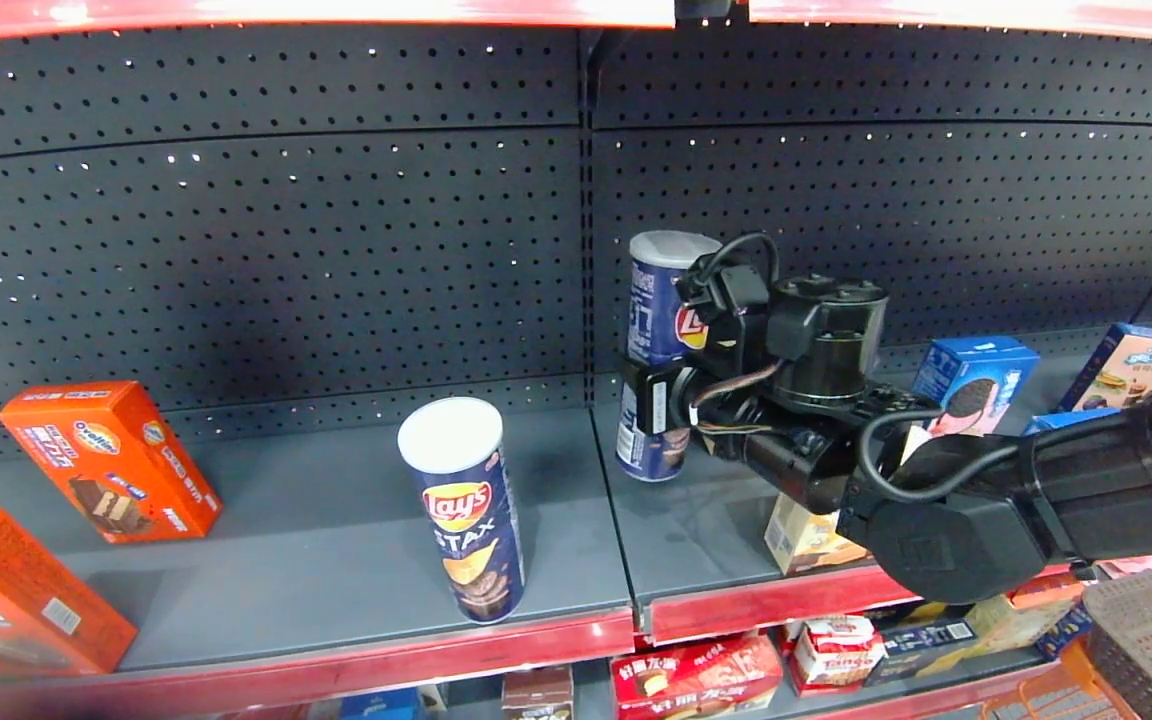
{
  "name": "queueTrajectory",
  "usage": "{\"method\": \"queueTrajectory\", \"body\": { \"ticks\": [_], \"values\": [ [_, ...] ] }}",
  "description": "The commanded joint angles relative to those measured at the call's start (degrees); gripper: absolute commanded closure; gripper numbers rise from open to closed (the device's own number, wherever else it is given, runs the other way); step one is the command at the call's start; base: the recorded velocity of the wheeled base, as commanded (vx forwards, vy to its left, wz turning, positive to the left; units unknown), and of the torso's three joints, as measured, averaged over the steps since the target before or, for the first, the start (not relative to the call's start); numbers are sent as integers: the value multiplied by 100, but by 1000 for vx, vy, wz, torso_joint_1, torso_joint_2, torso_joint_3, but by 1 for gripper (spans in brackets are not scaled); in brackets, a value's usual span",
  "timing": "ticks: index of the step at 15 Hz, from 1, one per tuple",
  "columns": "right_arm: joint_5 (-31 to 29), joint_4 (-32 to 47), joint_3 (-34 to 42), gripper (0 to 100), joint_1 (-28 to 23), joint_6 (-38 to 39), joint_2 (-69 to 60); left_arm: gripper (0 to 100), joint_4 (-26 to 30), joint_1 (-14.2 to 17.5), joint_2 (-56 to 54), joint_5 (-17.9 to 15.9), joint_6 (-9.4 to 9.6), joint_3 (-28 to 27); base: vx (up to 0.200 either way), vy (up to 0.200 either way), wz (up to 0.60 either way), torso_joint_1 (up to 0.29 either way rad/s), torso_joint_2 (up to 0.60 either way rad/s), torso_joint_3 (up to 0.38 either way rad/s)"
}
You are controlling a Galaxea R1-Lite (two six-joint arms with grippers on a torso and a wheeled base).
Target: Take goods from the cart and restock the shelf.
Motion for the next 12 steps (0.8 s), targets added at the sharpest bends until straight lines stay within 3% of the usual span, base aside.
{"method": "queueTrajectory", "body": {
  "ticks": [1,8,11,12],
  "values": [
    [-126,-40,-15,100,28,-19,74,0,-1,1,26,2,-1,1,0,0,0,0,0,0],
    [-126,-40,29,100,134,-432,-102,0,-1,1,26,-7,-1,1,0,0,0,0,0,0],
    [-144,-48,37,100,151,-440,-93,0,-1,1,26,-7,-1,1,0,0,600,2,1,2],
    [-144,-40,29,100,143,-432,-102,0,-1,1,26,-7,-1,1,0,0,0,0,0,0]
  ]
}}
